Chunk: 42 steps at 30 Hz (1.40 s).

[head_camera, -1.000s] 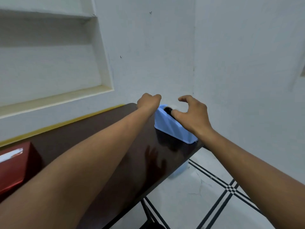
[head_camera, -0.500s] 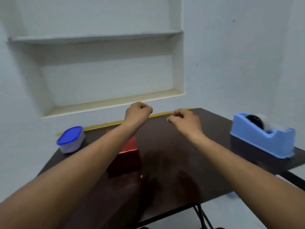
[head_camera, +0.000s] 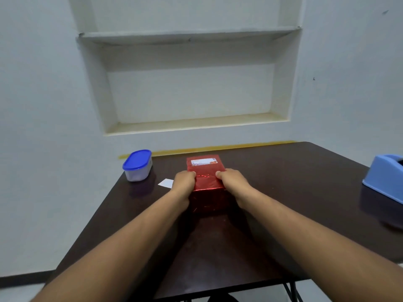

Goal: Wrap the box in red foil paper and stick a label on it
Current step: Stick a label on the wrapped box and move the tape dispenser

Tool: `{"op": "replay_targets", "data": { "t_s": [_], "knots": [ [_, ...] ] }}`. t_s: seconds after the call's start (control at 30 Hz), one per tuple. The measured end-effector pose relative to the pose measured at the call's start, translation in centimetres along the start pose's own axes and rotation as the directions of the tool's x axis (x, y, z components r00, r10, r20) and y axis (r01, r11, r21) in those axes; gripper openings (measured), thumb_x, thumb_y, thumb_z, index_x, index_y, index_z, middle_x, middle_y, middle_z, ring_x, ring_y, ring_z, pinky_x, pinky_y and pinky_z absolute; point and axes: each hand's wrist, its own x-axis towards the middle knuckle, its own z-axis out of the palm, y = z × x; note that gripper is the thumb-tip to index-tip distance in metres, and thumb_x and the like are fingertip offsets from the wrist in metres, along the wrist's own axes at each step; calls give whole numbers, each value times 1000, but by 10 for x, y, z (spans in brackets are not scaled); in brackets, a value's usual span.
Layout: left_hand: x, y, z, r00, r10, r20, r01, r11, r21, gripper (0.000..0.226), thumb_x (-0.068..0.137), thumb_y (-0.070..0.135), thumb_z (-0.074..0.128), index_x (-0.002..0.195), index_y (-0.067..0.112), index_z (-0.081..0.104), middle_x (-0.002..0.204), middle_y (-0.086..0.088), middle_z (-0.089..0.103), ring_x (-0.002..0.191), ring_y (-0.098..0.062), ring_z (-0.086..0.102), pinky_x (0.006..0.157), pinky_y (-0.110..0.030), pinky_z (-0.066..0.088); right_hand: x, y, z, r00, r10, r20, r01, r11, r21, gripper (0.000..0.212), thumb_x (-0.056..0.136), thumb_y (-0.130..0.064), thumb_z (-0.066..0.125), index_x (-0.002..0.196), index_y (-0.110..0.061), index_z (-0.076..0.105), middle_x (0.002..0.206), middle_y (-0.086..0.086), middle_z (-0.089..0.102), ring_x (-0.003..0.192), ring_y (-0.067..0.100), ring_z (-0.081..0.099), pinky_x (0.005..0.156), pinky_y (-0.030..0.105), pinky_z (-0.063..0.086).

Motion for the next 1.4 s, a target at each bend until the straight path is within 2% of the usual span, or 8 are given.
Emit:
{"op": "replay_targets", "data": {
  "t_s": [0.63, 0.8, 0.87, 0.97, 1.07, 1.13, 1.3, 1.4],
  "knots": [
    [98, 26, 94, 998, -46, 35, 48, 996, -73, 30, 94, 10, 43, 107, 8, 70, 96, -13, 75, 91, -33, 73, 76, -38, 55, 150, 13, -65, 996, -5, -91, -1, 998, -56, 37, 71, -37, 54, 100, -21, 70, 102, 8, 74, 99, 32, 70, 97, 53, 56],
    [97, 27, 73, 993, 102, 62, -108, 990, 92, 22, 96, 15, 52, 85, 6, 69, 82, -11, 65, 71, -26, 55, 61, -29, 40, 69, -24, -62, 976, -100, -192, 73, 988, -139, 31, 89, -36, 59, 111, -18, 70, 113, 2, 69, 96, 19, 63, 76, 28, 47],
    [95, 28, 47, 971, 239, 27, -229, 884, 407, 24, 95, 17, 54, 78, 10, 69, 87, -11, 65, 79, -28, 56, 64, -28, 39, 54, -31, -61, 943, -211, -257, 163, 967, -195, 32, 94, -25, 56, 122, -15, 68, 116, 2, 65, 98, 18, 59, 79, 24, 42],
    [93, 35, -3, 958, 286, -16, -158, 574, 804, 20, 90, 16, 59, 98, 9, 76, 107, -7, 73, 86, -23, 65, 70, -27, 52, 33, -41, -48, 891, -356, -282, 302, 928, -217, 40, 95, -17, 54, 133, -17, 66, 132, 4, 65, 111, 16, 59, 87, 19, 36],
    [81, 35, -40, 990, 142, -7, -21, 192, 981, 27, 97, 28, 62, 110, 6, 69, 105, -10, 65, 90, -26, 65, 69, -30, 49, 17, -45, -26, 893, -405, -195, 367, 908, -204, 36, 96, -14, 52, 126, -18, 71, 129, -1, 68, 117, 13, 59, 92, 18, 38],
    [75, 25, -56, 996, 91, 5, -10, 61, 998, 42, 95, 45, 68, 114, 8, 66, 106, -7, 63, 94, -27, 62, 75, -32, 47, 7, -45, -11, 902, -404, -152, 376, 908, -183, 35, 96, -13, 53, 124, -17, 73, 124, -4, 70, 114, 11, 60, 98, 22, 44],
    [77, -7, -71, 935, 353, -13, -110, 327, 939, 16, 82, 15, 72, 91, 1, 73, 85, -13, 70, 80, -30, 67, 58, -33, 48, -6, -40, 7, 934, -342, -104, 329, 936, -126, 34, 93, -8, 52, 113, -21, 77, 118, 0, 72, 110, 17, 64, 101, 31, 52],
    [71, -6, -68, 921, 387, 35, -206, 411, 888, 12, 86, 11, 69, 92, 10, 79, 94, -9, 77, 86, -25, 70, 78, -38, 61, -11, -37, 3, 943, -318, -101, 307, 945, -113, 34, 94, -8, 53, 113, -22, 77, 118, 2, 72, 113, 18, 63, 104, 34, 52]
  ]
}}
